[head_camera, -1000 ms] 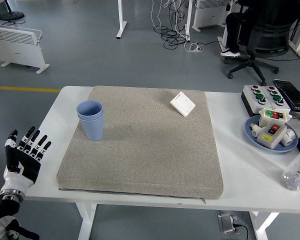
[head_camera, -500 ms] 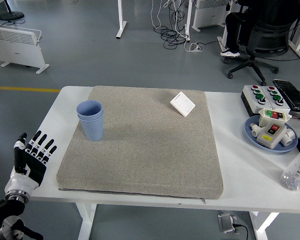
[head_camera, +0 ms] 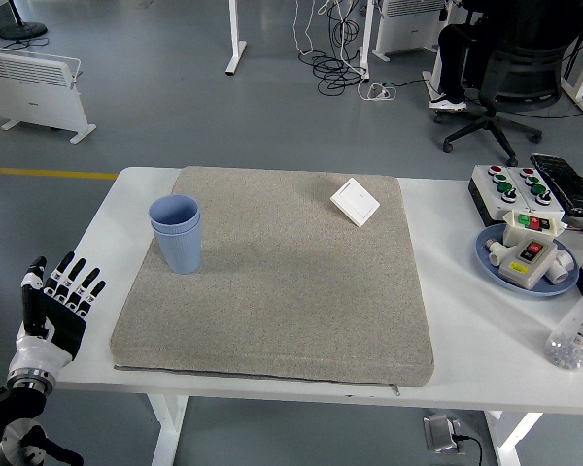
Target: Push cup pick cup insert cup
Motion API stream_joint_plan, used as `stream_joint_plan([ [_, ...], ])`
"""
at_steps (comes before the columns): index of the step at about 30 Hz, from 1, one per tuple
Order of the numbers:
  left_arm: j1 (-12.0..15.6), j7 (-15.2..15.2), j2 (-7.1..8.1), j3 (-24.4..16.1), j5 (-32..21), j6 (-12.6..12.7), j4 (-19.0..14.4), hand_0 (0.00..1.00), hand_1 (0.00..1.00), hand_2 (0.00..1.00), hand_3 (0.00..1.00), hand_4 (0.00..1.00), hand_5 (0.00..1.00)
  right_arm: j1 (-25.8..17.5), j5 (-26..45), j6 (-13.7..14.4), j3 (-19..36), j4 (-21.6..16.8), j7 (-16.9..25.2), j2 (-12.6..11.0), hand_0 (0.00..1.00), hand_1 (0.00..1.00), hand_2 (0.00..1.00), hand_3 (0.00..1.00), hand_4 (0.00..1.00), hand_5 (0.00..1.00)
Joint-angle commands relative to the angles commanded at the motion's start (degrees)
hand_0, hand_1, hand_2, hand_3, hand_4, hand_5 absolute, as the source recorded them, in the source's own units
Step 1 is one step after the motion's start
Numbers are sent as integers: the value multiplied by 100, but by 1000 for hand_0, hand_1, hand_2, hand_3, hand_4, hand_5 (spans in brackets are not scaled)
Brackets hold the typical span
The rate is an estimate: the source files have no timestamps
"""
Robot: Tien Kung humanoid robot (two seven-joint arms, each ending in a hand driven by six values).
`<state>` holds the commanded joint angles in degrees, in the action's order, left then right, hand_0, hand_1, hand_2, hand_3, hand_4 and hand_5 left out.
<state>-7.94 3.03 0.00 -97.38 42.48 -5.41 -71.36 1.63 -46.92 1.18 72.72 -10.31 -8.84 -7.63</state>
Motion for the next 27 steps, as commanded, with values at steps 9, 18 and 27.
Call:
stream_joint_plan([
  [9, 38, 15, 0, 8, 26, 31, -19, 890, 893, 978, 923, 572, 998, -16, -55, 11, 34, 0, -19, -5, 755, 636, 667, 559, 70, 511],
  [18, 75, 22, 0, 50, 18, 40, -38, 889, 890, 977, 922, 571, 998, -27, -99, 16, 108, 0, -20, -6, 754, 636, 667, 559, 70, 511],
  [27, 57, 26, 0, 99, 38, 54, -39, 888, 891, 976, 922, 569, 998, -19, -164, 16, 194, 0, -25, -8, 755, 636, 668, 559, 70, 511],
])
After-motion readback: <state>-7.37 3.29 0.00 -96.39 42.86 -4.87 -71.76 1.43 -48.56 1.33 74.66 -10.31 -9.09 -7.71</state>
